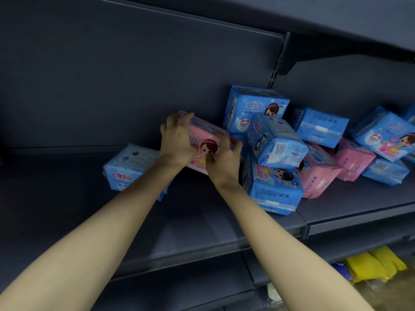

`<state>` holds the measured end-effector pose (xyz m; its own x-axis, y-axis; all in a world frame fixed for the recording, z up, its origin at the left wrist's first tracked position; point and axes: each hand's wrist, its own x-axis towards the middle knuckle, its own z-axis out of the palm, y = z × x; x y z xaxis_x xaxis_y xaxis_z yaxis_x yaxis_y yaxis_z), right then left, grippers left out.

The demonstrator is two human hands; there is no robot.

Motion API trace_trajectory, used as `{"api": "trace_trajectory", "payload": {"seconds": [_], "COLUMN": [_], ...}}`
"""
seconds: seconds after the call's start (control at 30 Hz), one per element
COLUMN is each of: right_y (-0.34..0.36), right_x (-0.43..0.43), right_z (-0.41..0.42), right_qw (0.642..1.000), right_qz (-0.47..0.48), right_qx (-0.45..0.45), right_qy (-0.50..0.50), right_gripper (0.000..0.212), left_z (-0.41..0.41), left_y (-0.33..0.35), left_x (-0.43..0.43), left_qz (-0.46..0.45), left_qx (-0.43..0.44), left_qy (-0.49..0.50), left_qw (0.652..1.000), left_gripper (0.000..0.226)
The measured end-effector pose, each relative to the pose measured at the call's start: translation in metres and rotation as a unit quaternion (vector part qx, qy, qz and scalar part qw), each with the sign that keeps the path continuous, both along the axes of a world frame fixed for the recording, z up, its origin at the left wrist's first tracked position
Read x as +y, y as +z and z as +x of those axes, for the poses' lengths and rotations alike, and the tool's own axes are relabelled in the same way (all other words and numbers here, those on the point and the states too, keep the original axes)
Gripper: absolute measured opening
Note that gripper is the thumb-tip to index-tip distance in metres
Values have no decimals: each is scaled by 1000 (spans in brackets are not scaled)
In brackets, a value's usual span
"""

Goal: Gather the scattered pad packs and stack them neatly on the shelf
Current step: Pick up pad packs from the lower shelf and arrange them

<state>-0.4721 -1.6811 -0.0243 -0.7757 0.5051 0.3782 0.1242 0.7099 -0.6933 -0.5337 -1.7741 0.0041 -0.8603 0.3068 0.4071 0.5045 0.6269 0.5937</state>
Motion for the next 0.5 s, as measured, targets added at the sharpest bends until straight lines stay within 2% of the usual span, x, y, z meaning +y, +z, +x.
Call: {"api": "trace_trajectory", "payload": {"seconds": [0.27,0.5], "right_y": [-3,4], "right_x": [2,7], "right_z": [13,27], "right_qw": [997,996], "right_qz": [-20,-32], "right_qx": [68,77], "right_qy": [-26,-45], "right_gripper": [60,70], "left_z": [20,41], "left_y": [-5,-13], "left_x": [-1,-1], "left_qz": [35,97], "left_qx": [24,57], "left_qy": [1,-3], "left_qw": [999,994], "left_gripper": [70,62]}}
